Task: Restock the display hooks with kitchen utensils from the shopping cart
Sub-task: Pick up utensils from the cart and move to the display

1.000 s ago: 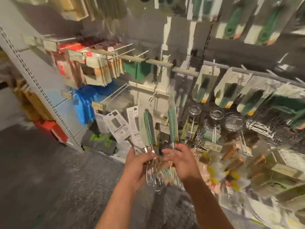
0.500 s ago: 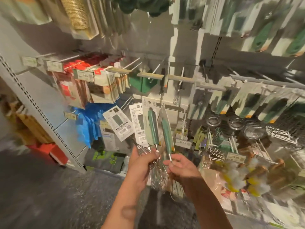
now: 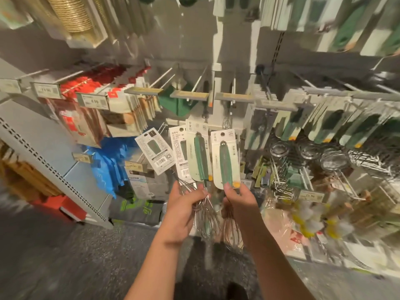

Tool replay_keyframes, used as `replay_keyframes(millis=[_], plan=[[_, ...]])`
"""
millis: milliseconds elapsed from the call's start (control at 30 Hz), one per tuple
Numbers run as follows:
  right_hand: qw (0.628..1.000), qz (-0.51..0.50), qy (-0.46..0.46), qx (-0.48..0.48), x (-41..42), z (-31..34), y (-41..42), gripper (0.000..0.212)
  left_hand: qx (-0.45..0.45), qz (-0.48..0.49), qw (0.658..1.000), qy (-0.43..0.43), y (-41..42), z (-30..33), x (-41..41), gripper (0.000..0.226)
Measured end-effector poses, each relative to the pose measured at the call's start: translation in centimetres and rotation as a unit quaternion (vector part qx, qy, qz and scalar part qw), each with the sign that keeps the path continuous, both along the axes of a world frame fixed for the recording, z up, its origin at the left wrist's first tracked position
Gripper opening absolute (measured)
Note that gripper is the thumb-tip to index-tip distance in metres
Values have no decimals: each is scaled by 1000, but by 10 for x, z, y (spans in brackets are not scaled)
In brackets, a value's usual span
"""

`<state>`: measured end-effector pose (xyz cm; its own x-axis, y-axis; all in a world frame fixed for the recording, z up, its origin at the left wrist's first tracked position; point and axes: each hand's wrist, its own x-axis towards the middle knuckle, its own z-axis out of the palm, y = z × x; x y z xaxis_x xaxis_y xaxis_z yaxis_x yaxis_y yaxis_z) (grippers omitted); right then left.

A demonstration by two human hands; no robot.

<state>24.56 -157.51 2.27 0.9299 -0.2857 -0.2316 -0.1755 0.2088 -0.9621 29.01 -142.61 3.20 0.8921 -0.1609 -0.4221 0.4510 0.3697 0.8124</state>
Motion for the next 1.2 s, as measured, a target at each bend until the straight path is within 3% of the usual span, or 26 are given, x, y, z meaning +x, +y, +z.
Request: replay_keyframes(millis=[233, 333, 433, 533, 667, 967, 1067, 1200], plan=[[994, -16, 40, -103, 29, -5, -18, 22, -3, 20, 1000, -1, -7, 9, 18, 62], [999, 10, 24, -46, 32, -5, -29, 29, -5, 22, 1000, 12, -17, 6, 23, 89], [998, 17, -14, -57, 32, -5, -35, 32, -16, 19, 1000, 18, -25, 10, 24, 124], [997, -5, -14, -72, 39, -8, -38, 32, -26, 18, 999, 27, -32, 15, 25, 131], [995, -30, 17, -94, 57, -14, -48, 46, -19, 25, 999, 24, -39, 17, 29, 125], [997, -65, 40, -32, 96, -9, -41, 70, -28, 43, 999, 7, -45, 24, 35, 67], [996, -86, 29, -11, 98, -14, -36, 64, -33, 51, 998, 2, -44, 24, 38, 77], [991, -126, 31, -21, 93, -23, -28, 41, -45, 57, 997, -9, -49, 31, 42, 64]])
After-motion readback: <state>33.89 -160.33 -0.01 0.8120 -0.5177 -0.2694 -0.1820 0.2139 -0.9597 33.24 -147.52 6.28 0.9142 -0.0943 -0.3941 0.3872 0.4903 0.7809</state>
